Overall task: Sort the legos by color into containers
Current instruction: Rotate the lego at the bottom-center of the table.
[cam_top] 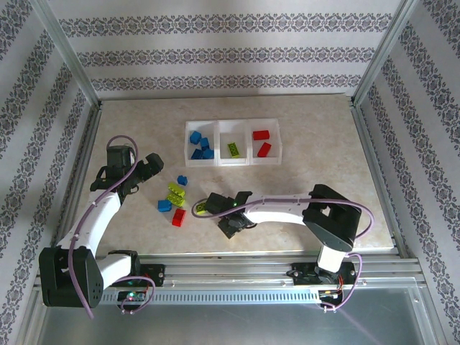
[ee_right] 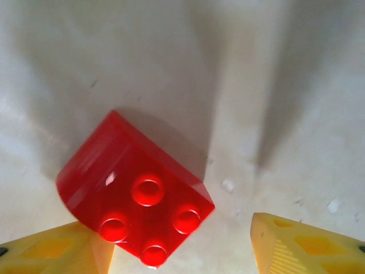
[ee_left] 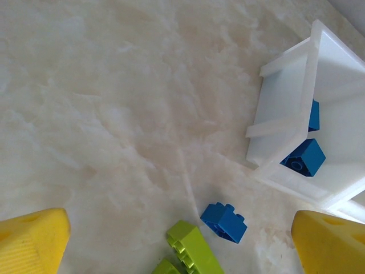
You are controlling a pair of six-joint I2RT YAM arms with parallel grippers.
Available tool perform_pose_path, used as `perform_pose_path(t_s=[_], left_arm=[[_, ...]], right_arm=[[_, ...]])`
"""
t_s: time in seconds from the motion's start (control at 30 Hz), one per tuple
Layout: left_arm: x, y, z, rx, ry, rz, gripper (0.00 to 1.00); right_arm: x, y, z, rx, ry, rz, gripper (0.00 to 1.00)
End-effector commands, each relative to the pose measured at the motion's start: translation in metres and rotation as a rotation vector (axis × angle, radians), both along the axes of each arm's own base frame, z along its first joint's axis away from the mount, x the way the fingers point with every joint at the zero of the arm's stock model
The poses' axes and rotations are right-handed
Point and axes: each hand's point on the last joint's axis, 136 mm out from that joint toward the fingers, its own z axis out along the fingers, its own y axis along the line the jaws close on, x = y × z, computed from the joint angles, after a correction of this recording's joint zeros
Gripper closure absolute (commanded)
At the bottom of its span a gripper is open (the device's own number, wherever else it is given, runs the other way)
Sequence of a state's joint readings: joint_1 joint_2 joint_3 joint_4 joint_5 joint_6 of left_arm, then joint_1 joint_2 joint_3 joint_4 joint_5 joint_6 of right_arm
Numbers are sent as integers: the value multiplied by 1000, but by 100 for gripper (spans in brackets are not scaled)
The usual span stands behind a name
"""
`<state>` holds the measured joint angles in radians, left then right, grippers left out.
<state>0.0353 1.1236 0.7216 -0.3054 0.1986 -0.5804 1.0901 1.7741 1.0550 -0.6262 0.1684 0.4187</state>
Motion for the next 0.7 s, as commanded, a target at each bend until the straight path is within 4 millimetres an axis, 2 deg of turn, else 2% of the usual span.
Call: perform_pose_path(t_s=[0.0,0.2,0.37,0.67], left_arm=[[-10,8,-5,23,27,18,0],[-14,9,-8,32,39,20,0],[-16,10,-11,36,47,23,0],[-14,8,-13,25,50,21,0]], right_arm=[[23,4,-4,-13,-56,-37,39],[32,16,-7,-12,-60,-25,43],[39,18,-8,-8,-63,-32,50],[45,30,4,59,-69,14,47]])
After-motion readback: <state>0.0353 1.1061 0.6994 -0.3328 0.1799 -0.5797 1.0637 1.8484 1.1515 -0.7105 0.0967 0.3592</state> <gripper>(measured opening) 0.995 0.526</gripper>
